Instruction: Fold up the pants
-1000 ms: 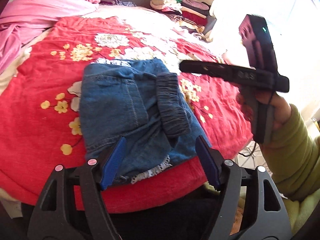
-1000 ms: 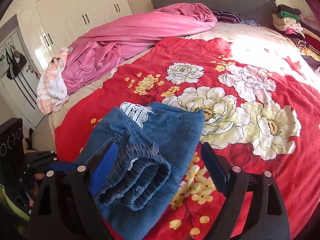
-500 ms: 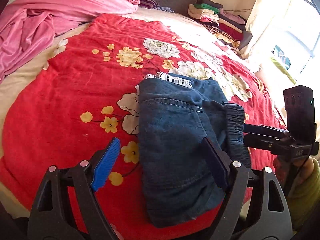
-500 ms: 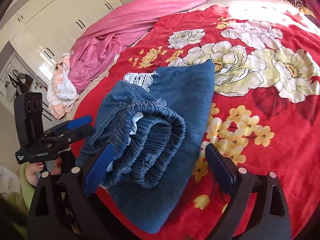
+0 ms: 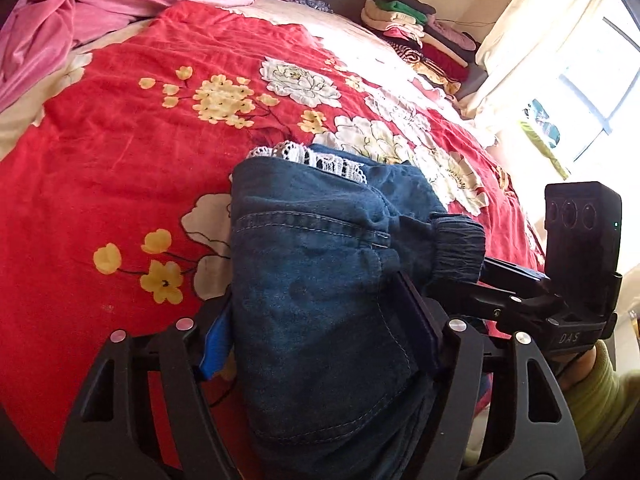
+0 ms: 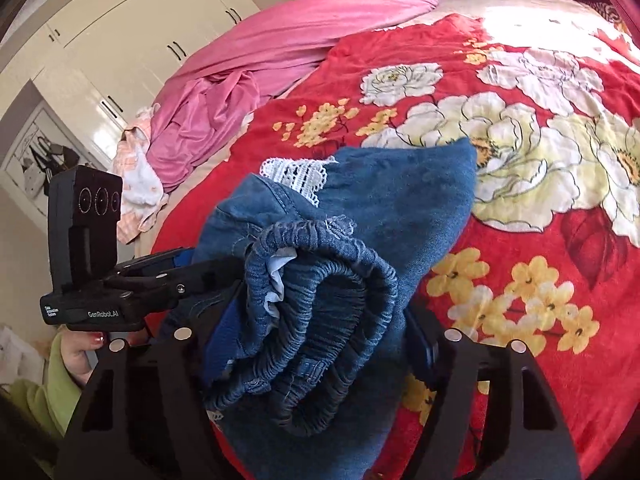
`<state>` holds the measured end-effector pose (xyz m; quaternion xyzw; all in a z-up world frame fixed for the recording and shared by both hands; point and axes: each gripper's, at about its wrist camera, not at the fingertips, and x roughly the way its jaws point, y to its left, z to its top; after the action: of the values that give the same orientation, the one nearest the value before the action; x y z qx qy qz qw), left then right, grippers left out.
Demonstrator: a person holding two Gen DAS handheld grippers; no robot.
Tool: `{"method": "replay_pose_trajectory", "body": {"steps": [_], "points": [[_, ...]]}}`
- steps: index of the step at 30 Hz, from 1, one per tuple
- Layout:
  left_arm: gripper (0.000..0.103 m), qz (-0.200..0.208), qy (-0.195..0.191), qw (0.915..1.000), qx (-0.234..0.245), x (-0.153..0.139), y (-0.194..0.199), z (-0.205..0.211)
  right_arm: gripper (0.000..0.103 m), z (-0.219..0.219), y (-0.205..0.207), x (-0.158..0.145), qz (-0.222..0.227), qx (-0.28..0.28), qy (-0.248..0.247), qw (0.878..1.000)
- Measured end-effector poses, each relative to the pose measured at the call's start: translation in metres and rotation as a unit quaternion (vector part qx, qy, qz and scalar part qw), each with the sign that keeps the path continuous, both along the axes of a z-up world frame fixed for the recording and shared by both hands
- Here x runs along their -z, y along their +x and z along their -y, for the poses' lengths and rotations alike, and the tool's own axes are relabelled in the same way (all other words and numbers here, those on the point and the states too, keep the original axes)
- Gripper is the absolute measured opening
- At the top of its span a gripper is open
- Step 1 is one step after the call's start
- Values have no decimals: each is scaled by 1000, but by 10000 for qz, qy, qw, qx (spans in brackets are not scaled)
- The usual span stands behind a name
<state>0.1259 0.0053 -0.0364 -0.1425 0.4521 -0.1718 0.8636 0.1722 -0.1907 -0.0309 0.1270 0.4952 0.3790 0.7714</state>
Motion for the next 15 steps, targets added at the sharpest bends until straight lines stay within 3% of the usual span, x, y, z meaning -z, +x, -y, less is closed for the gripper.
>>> {"method": "replay_pose_trajectory", "body": {"steps": [4, 11, 15], "points": [[59, 103, -137, 9999, 25, -18, 6, -5, 58, -6, 5, -22, 355, -112, 68, 9993], [59, 563, 165, 9981, -195, -59, 40, -21, 58, -31, 39, -58, 1132, -170, 56, 9934], [59, 631, 269, 9970, -352, -63, 71, -35, 58, -53, 69, -64, 1559, -185, -52, 9876]]}}
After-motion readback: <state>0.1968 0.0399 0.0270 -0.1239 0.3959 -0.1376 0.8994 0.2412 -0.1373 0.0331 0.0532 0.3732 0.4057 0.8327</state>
